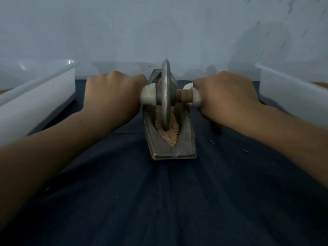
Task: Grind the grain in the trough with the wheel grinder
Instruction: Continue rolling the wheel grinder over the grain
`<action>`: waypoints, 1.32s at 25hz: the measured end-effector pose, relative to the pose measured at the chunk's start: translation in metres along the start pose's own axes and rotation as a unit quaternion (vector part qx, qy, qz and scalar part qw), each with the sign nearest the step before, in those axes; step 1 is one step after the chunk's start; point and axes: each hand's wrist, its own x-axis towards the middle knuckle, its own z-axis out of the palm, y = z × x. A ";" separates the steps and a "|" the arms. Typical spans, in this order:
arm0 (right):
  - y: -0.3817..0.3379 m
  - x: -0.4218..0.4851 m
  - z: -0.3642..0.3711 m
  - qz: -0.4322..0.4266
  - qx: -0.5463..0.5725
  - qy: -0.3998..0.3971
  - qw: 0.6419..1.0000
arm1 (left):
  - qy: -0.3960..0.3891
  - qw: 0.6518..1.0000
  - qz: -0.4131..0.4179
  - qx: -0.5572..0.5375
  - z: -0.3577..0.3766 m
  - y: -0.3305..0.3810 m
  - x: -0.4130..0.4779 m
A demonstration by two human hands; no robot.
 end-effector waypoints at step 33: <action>0.017 0.097 0.050 0.040 0.120 -0.165 0.978 | -0.151 0.989 0.002 -0.002 0.050 -0.011 0.089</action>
